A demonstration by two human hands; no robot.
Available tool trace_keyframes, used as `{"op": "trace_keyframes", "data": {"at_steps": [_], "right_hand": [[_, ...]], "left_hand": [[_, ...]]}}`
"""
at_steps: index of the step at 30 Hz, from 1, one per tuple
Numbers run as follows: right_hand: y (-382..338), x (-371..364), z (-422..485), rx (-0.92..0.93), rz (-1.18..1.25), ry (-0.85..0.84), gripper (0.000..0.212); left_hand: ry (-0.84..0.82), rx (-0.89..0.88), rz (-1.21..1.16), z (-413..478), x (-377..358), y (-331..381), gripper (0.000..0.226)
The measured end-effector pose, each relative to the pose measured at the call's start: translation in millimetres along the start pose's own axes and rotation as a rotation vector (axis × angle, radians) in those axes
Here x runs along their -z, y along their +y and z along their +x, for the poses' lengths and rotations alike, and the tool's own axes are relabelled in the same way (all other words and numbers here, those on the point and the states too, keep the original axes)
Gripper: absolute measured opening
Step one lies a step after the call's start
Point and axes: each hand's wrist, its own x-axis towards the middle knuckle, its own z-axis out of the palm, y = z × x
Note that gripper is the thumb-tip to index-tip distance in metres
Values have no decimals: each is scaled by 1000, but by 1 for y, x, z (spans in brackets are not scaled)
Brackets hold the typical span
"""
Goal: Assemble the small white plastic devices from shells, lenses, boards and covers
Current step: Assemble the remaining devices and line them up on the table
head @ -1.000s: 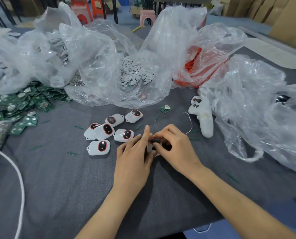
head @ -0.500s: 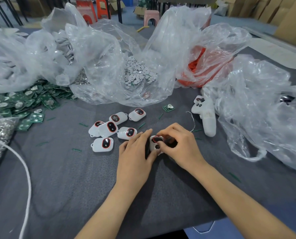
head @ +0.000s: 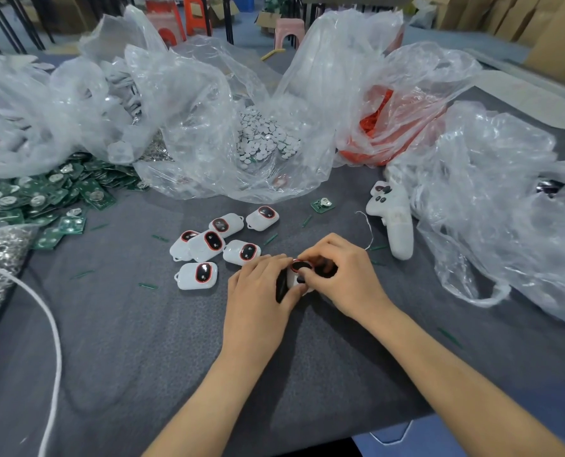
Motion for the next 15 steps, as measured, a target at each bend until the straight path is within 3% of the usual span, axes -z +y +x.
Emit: {"op": "trace_keyframes", "data": {"at_steps": [15], "right_hand": [[6, 6, 12, -197, 91, -149, 11]], "left_hand": [[22, -158, 85, -3, -7, 4, 35]]}}
